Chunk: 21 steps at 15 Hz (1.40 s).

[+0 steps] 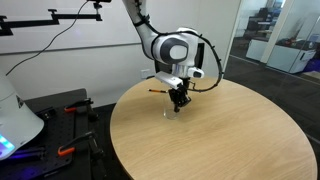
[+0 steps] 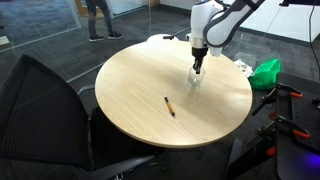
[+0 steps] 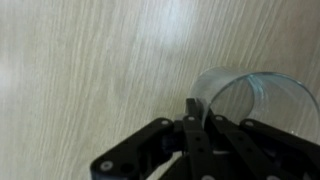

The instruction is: Move the glass to the right

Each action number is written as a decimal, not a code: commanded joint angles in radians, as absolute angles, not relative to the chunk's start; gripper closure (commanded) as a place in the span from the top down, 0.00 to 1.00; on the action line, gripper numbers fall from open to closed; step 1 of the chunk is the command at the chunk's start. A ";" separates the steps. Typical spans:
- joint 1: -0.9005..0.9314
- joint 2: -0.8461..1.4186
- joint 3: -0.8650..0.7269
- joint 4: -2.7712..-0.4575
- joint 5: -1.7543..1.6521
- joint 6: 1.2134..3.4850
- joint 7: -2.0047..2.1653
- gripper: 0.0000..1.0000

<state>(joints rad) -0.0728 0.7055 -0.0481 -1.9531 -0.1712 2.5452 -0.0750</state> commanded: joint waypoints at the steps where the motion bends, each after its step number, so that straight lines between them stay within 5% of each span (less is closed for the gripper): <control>1: -0.083 0.704 -0.045 -1.932 -0.149 2.531 -0.101 0.02; 21: -0.256 0.845 -0.037 -1.627 -0.032 2.446 -0.176 0.02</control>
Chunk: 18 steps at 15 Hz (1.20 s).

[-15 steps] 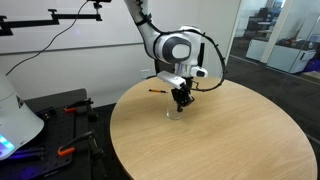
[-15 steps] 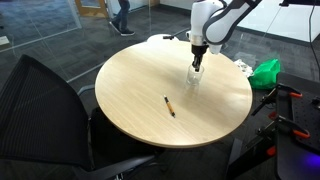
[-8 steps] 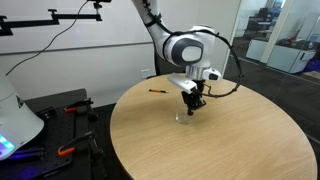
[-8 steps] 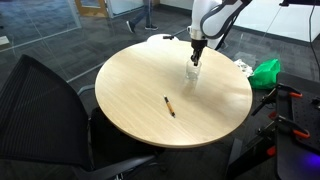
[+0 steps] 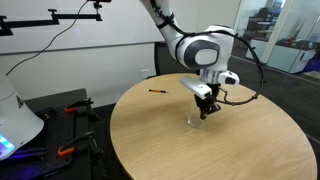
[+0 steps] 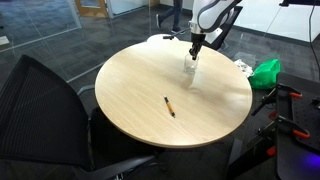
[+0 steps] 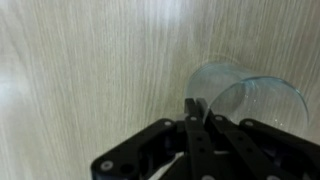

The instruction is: Move the glass to the right

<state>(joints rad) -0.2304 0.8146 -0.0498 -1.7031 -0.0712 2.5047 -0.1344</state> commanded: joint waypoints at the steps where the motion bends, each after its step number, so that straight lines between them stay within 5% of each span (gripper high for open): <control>1: -0.263 0.858 -0.036 -1.603 -0.025 2.430 -0.176 0.02; 18: -0.321 1.046 -0.043 -1.228 0.060 2.195 -0.143 0.02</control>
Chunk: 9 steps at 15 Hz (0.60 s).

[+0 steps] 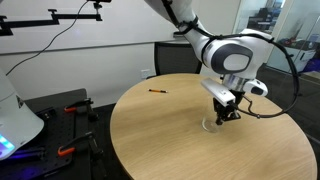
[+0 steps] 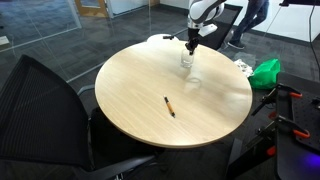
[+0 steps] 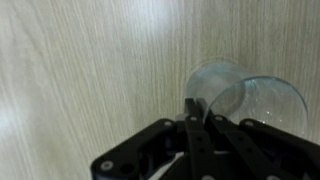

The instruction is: Move the glass to the right

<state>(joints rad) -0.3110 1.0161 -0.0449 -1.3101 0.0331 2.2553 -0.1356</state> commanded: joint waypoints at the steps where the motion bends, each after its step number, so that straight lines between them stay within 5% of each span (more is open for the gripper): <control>1: -0.323 1.052 -0.043 -1.215 0.061 2.188 -0.142 0.02; 9: -0.322 1.075 -0.041 -1.160 0.065 2.175 -0.137 0.36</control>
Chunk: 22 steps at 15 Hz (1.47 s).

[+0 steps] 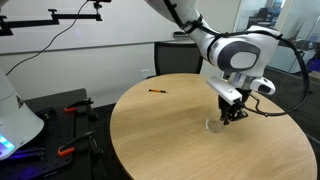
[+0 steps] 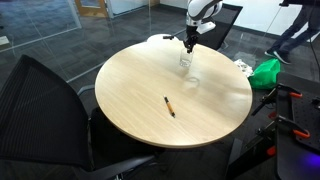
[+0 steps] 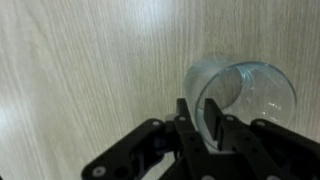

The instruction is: Move the glass to the right

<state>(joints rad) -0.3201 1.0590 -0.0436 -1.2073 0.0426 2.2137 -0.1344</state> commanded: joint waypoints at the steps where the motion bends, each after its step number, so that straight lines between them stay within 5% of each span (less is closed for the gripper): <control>1: -0.321 1.071 -0.040 -1.166 0.066 2.181 -0.136 0.35; 4: -0.319 1.047 -0.037 -1.205 0.066 2.197 -0.140 0.35; 7: -0.306 1.011 -0.044 -1.268 0.058 2.226 -0.132 0.48; 17: -0.275 0.758 -0.062 -1.659 0.055 2.518 -0.103 0.64; 22: -0.244 0.578 -0.068 -1.886 0.045 2.573 -0.095 1.00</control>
